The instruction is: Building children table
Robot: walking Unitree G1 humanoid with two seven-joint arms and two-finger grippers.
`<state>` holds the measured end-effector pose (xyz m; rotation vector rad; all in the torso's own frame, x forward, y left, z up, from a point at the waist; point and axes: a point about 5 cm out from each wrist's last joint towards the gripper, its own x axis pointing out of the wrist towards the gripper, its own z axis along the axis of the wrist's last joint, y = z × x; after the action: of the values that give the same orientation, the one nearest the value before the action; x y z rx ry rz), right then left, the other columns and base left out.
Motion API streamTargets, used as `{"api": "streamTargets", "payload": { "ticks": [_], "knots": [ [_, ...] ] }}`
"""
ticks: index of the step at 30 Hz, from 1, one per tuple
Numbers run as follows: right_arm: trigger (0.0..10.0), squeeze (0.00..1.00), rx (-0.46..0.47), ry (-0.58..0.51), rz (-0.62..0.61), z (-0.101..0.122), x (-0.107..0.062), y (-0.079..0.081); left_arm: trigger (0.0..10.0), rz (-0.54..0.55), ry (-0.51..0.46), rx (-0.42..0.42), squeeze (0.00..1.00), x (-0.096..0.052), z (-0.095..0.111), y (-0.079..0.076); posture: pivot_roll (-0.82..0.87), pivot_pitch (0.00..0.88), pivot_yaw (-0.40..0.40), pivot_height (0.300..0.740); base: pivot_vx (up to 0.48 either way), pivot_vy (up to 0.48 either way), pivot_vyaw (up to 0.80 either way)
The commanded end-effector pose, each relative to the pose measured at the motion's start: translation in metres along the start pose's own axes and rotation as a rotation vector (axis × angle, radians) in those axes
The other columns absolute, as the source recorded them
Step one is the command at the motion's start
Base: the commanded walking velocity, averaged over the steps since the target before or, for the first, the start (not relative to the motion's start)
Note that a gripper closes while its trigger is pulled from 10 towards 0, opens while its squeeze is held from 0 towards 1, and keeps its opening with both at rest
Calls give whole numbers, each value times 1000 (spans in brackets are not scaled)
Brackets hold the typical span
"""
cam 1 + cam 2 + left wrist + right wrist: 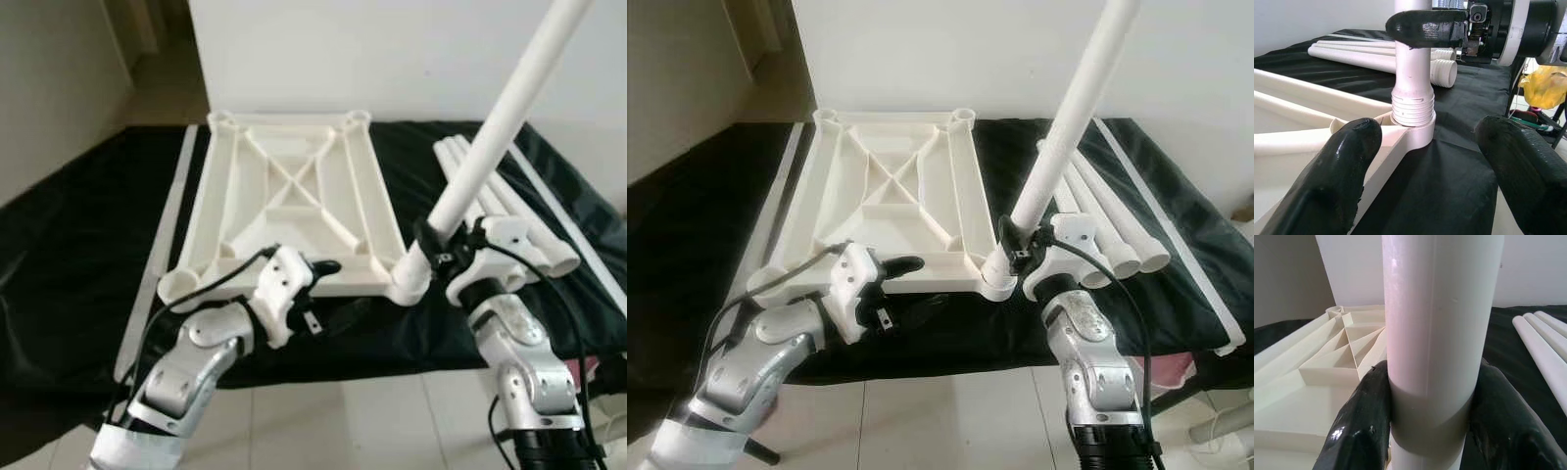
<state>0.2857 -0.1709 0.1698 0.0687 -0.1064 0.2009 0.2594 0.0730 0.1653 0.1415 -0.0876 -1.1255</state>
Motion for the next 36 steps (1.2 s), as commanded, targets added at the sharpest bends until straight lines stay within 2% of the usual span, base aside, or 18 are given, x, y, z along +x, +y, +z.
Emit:
{"api": "streamTargets", "payload": {
  "ticks": [1, 5, 9, 17, 22, 28, 30, 34, 36],
  "knots": [
    [10000, 0, -21, 167, -29, -32, -7, -7, 10000, 1, 15, 5, 0, -1, -3, 0, -47, 47, -19, 740, 0, 0, 0],
    [10000, 0, -31, 171, 22, -37, -11, -3, 10000, 3, 15, 7, 0, -1, -3, 0, -46, 47, -19, 740, 0, 0, 0],
    [10000, 0, -63, 153, 81, -45, -23, -1, 10000, 6, 16, 7, 0, -2, -2, 1, -46, 54, -16, 740, 0, 0, 0],
    [10000, 0, -83, 124, 121, -46, -30, -1, 10000, 5, 19, 4, 0, -2, -3, 2, -52, 60, -9, 740, 0, 0, 0],
    [10000, 0, -72, 31, 159, -34, -29, -3, 10000, -8, 36, 1, 0, 0, -6, 0, -53, 63, -6, 740, 0, 0, 0],
    [10000, 0, -16, -71, 132, -13, -26, -12, 10000, -4, 119, 56, 0, -6, -18, 2, -50, 68, -9, 740, 0, 0, 0],
    [10000, 0, -20, -77, 132, -11, -25, -13, 10000, 7, 135, 63, 0, -7, -20, 4, -50, 68, -9, 740, 0, 0, 0],
    [10000, 0, -39, -4, 165, -23, -25, -12, 10000, 4, 128, 60, 0, -7, -19, 5, -47, 69, -10, 740, 0, 0, 0],
    [10000, 0, -39, -3, 172, -24, -23, -12, 10000, 6, 126, 60, 0, -7, -18, 5, -45, 68, -10, 740, 0, 0, 0]
  ]
}}
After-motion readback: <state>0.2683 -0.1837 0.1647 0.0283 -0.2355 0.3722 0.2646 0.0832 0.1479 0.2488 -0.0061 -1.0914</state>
